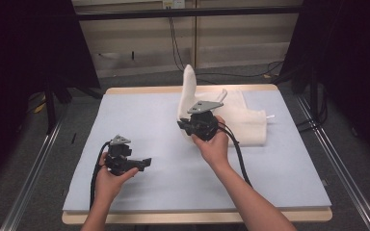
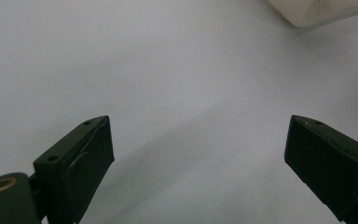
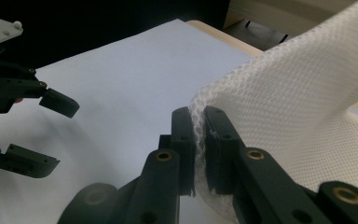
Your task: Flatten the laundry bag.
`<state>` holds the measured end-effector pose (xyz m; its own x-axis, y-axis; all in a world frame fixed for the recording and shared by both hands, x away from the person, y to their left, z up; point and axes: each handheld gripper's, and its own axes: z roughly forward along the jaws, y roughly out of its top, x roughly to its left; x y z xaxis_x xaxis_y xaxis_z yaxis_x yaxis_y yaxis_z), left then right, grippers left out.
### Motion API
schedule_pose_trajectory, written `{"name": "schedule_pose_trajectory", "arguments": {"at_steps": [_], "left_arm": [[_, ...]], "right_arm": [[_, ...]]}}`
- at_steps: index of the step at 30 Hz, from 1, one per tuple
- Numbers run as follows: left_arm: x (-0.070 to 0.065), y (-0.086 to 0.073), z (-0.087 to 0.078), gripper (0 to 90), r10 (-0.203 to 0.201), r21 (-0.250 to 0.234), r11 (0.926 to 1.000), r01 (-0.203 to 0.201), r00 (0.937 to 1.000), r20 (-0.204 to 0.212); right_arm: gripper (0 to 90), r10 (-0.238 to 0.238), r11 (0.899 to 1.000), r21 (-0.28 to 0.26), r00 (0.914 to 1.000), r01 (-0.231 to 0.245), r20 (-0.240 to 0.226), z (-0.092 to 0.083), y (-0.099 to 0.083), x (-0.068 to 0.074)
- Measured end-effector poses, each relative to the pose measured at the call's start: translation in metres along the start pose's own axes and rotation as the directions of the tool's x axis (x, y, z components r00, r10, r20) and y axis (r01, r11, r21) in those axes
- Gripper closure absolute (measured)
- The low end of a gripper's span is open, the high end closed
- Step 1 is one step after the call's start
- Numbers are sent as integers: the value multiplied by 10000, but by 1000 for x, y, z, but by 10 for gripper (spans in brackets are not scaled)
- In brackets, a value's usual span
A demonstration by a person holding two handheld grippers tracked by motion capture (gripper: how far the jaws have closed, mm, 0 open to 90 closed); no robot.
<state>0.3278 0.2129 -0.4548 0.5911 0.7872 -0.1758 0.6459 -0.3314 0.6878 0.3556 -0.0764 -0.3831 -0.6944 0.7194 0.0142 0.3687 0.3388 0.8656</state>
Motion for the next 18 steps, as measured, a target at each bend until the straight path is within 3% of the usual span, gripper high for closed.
{"name": "schedule_pose_trajectory", "arguments": {"at_steps": [6,8,11,14,15,17,18], "left_arm": [[0,0,-2,78,-107,-102,9999,107,9999,31],[1,0,-2,78,-23,-56,10000,23,10000,-23],[1,-1,-1,78,-163,-85,9998,163,9999,29],[1,-1,-1,78,-215,-92,9997,215,9998,4],[-1,-2,1,78,-347,-157,9993,348,9994,19],[-1,-1,2,78,-321,-118,9994,322,9995,39],[0,-1,1,78,-114,83,9999,114,9999,30]], "right_arm": [[813,-150,9997,168,9998,152,-130,10,1,10],[777,47,10000,19,9997,-47,-230,12,0,11],[617,189,9998,-93,9997,-190,-168,13,1,12],[591,228,9997,-30,9996,-229,-157,11,1,10],[503,344,9994,16,9993,-344,-128,7,2,9],[422,350,9993,128,9993,-348,-154,5,2,7],[378,360,9993,140,9992,-357,-198,3,2,6]]}}
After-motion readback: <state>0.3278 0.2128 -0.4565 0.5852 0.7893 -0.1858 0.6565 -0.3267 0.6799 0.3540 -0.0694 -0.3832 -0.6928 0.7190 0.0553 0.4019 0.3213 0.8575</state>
